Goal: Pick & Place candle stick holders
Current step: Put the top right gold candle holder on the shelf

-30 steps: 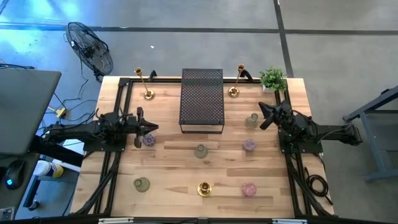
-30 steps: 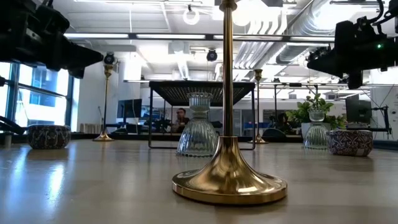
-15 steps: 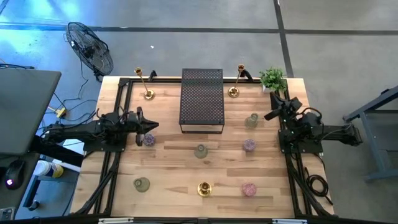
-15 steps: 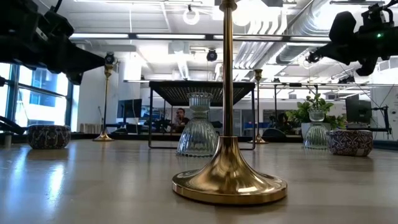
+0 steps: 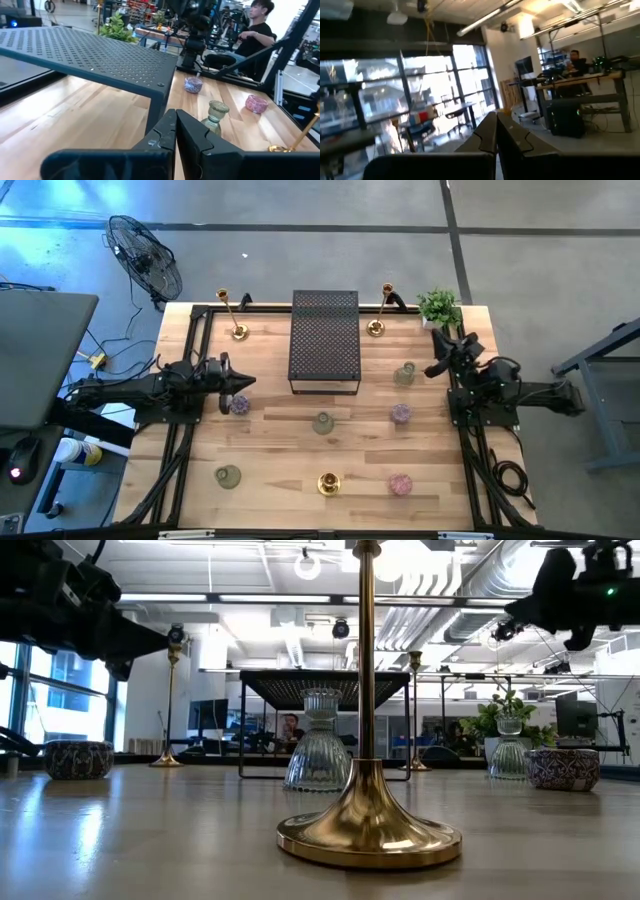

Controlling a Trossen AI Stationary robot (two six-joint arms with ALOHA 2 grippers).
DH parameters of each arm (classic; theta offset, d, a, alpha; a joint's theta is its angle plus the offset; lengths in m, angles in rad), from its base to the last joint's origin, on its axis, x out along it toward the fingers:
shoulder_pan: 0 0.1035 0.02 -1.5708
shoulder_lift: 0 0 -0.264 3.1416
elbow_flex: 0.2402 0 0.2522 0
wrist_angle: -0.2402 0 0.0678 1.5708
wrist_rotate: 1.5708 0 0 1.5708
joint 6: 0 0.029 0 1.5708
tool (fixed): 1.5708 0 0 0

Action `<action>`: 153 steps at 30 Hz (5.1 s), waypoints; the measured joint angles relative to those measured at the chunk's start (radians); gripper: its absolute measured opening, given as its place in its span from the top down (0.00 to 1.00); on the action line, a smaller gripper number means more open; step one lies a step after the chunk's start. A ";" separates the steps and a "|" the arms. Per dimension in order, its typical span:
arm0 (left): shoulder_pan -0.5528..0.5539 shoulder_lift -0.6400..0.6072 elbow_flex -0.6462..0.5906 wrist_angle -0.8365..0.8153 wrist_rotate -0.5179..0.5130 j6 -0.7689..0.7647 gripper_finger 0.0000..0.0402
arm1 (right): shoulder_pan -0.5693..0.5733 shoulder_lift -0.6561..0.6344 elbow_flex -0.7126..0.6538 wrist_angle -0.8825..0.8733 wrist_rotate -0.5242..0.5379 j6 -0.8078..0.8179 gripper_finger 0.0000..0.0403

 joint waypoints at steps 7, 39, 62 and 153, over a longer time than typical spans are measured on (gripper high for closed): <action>0.000 0.000 0.000 0.042 -0.076 -0.053 1.00 | -0.009 0.195 0.094 -0.175 -0.012 0.179 1.00; 0.000 0.000 0.000 0.094 -0.083 0.178 1.00 | -0.541 1.113 0.573 -0.326 -0.483 0.372 0.67; 0.000 0.000 0.000 0.095 -0.086 0.202 1.00 | -0.667 1.330 0.661 -0.131 -0.626 0.257 0.78; 0.000 0.000 0.000 0.042 -0.079 0.195 1.00 | -0.602 1.586 1.498 -0.690 -0.641 0.181 0.96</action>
